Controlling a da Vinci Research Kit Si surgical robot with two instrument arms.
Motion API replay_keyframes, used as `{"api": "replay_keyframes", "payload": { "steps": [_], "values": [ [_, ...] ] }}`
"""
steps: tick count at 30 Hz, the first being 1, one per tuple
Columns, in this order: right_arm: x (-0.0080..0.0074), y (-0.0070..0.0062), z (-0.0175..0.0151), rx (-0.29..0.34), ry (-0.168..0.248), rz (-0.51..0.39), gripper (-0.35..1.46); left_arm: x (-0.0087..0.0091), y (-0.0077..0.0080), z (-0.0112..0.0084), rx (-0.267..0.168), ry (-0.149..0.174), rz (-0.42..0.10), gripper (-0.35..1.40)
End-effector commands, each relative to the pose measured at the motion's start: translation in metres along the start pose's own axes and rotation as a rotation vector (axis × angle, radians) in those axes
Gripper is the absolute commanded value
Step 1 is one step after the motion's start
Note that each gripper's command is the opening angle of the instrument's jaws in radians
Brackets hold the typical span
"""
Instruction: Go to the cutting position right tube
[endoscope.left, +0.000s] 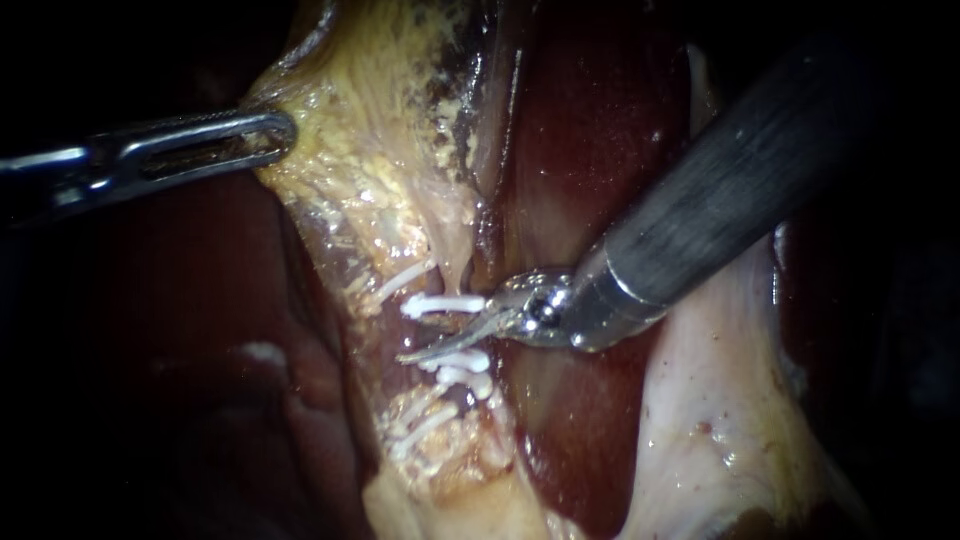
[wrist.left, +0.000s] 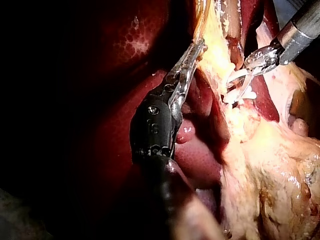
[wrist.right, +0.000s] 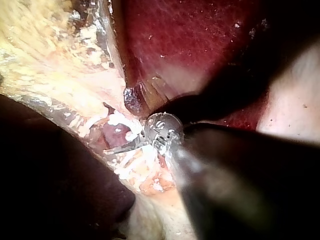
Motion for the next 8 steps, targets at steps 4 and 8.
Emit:
{"api": "replay_keyframes", "payload": {
  "steps": [4,8],
  "values": [
    [0.0,0.0,-0.0001,0.0,-0.001,0.002,1.1,0.0,0.0,0.0,-0.001,0.0,0.0,-0.35],
    [0.0,0.0,-0.0001,0.001,-0.001,0.002,1.1,0.0,0.0,0.0,-0.001,0.0,0.0,-0.35]
  ]
}}
